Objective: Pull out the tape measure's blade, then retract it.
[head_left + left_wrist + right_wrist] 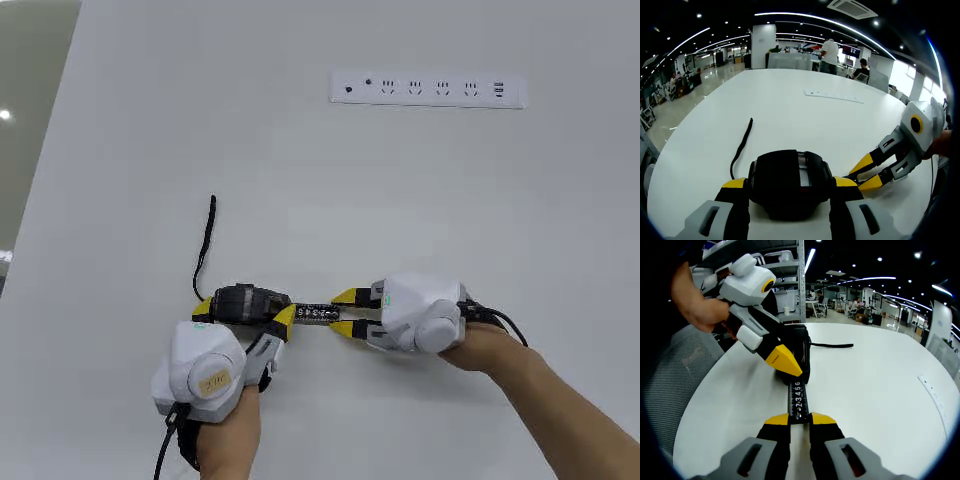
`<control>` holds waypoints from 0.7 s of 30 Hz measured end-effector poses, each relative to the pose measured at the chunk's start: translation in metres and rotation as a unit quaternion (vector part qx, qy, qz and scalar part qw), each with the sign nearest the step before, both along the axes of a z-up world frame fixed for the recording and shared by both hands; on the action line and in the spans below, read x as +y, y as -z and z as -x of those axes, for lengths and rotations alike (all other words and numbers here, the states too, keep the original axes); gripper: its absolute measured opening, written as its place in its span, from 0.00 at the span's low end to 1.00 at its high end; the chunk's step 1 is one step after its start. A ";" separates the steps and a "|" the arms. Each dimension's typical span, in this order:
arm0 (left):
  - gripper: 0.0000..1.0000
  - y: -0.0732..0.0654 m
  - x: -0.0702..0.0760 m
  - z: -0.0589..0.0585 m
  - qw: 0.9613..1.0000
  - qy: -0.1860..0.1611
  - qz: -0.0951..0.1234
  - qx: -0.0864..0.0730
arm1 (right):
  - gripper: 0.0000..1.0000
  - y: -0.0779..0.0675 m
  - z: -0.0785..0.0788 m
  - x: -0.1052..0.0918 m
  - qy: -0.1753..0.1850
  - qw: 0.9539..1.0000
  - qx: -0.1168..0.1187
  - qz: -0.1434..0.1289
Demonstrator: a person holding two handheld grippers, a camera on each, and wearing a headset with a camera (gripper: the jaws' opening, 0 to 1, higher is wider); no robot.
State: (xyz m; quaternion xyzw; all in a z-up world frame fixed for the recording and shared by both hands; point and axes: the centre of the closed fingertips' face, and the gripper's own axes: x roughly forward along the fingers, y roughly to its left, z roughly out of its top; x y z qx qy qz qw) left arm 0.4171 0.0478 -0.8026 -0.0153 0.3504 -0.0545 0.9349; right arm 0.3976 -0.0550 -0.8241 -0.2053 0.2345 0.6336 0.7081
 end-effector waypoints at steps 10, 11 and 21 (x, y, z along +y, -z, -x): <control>0.62 -0.001 0.000 0.001 1.000 -0.002 0.004 0.001 | 0.13 -0.001 0.000 0.011 -0.001 1.000 0.001 -0.002; 0.62 -0.001 0.000 0.001 1.000 -0.001 0.004 0.001 | 0.13 -0.001 0.000 0.013 -0.002 1.000 0.001 -0.002; 0.62 -0.001 0.000 0.001 1.000 -0.001 0.007 0.003 | 0.13 -0.001 0.000 0.029 -0.005 1.000 0.004 -0.008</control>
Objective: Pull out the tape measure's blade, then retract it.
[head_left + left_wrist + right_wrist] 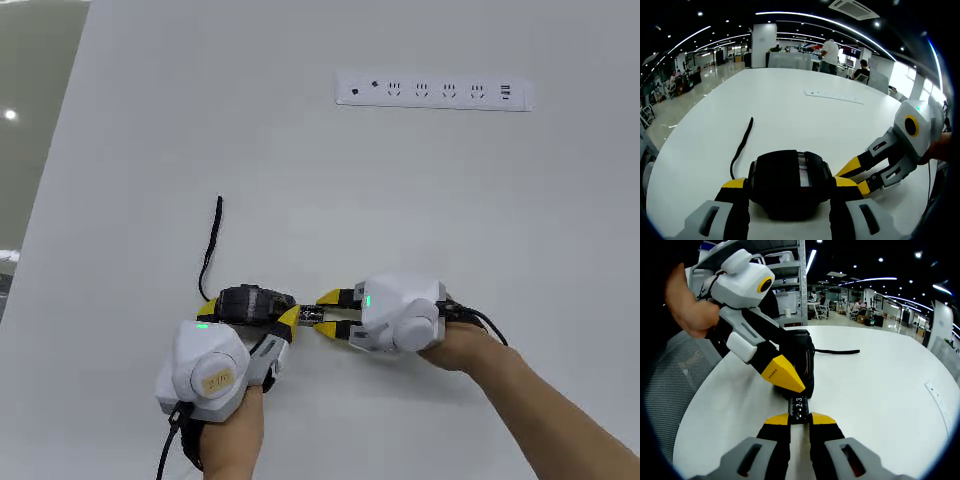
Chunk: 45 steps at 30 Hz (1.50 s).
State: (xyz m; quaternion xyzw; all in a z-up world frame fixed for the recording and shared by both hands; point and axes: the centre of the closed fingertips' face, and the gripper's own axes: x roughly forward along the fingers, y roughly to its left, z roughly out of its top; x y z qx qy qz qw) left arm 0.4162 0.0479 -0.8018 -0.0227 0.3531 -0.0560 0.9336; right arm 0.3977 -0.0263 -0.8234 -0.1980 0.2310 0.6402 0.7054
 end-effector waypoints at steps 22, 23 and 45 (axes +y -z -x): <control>0.62 -0.001 0.001 0.001 1.000 -0.003 0.005 0.000 | 0.13 -0.001 0.000 0.024 -0.008 1.000 0.002 -0.008; 0.62 -0.001 0.001 0.001 1.000 -0.003 0.005 0.000 | 0.13 -0.001 0.000 0.024 -0.008 1.000 0.002 -0.008; 0.65 0.000 0.000 -0.001 1.000 -0.011 0.006 0.006 | 0.15 0.001 -0.003 0.025 -0.002 1.000 -0.005 0.002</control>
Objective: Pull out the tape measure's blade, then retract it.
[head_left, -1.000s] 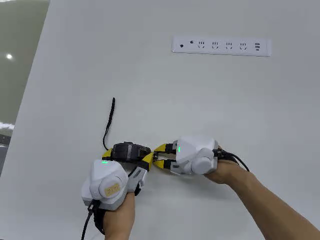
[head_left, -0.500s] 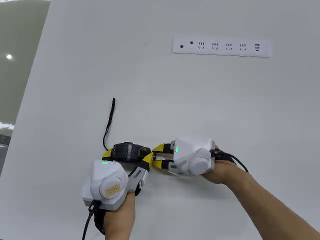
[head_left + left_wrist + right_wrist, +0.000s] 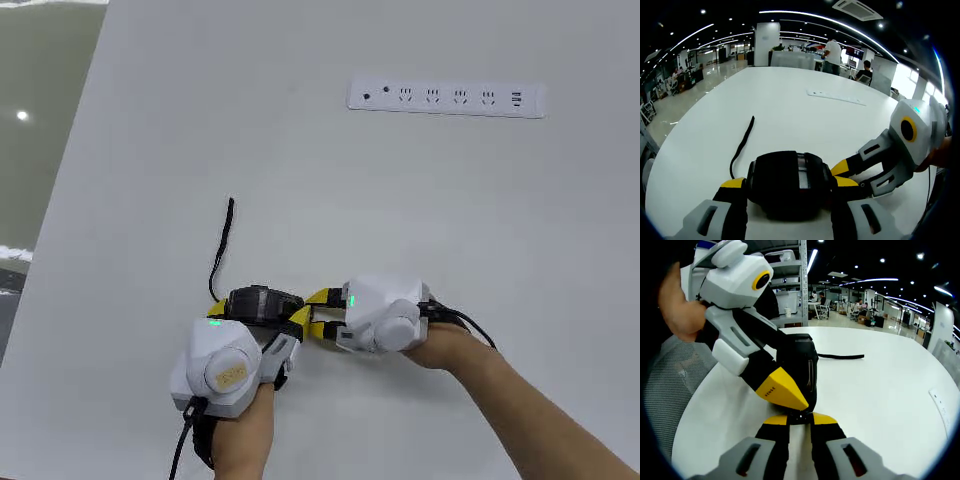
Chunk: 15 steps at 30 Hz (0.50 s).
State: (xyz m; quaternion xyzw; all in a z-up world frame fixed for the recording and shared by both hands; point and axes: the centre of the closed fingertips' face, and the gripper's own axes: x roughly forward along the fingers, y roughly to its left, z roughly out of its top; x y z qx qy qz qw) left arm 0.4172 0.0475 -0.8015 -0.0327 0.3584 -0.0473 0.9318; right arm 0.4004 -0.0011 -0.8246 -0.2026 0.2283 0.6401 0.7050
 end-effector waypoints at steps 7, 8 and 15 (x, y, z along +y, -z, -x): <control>0.66 0.000 0.000 0.000 1.000 0.007 0.004 0.003 | 0.17 0.000 -0.001 0.000 0.006 1.000 -0.002 0.002; 0.66 0.001 0.000 0.000 1.000 0.008 0.004 0.003 | 0.18 -0.001 -0.002 0.000 0.009 1.000 -0.002 0.001; 0.68 0.000 0.001 0.000 1.000 0.015 0.001 0.004 | 0.21 -0.003 -0.002 -0.003 0.020 1.000 -0.003 0.000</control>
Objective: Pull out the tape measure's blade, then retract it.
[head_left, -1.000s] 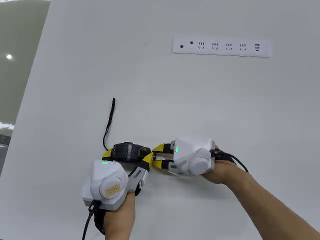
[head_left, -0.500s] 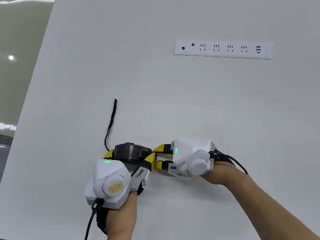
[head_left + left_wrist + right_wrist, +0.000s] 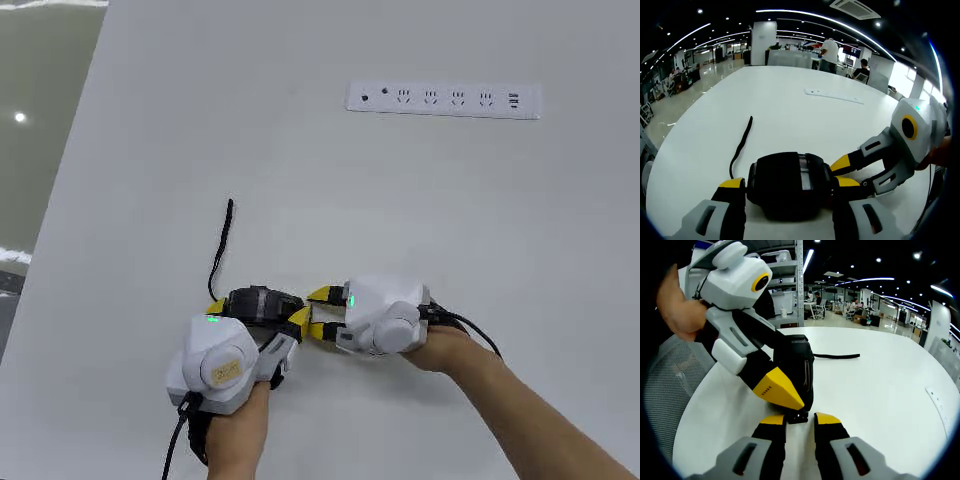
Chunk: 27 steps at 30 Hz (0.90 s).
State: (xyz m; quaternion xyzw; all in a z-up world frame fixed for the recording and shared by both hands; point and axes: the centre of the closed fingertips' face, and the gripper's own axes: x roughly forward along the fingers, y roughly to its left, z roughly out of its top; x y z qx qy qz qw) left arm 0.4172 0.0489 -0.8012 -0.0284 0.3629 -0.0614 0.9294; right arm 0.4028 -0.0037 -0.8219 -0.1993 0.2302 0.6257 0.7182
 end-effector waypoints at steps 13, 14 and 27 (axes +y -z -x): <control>0.75 -0.003 0.005 0.004 0.999 0.040 -0.014 -0.003 | 0.49 -0.006 -0.006 -0.019 0.040 0.999 0.002 -0.003; 0.77 -0.003 0.005 0.005 0.999 0.047 -0.018 -0.004 | 0.51 -0.007 -0.006 -0.021 0.043 0.999 0.002 -0.005; 0.95 -0.009 -0.006 0.012 0.989 0.139 -0.030 -0.033 | 0.85 -0.021 -0.014 -0.060 0.135 0.990 0.011 -0.030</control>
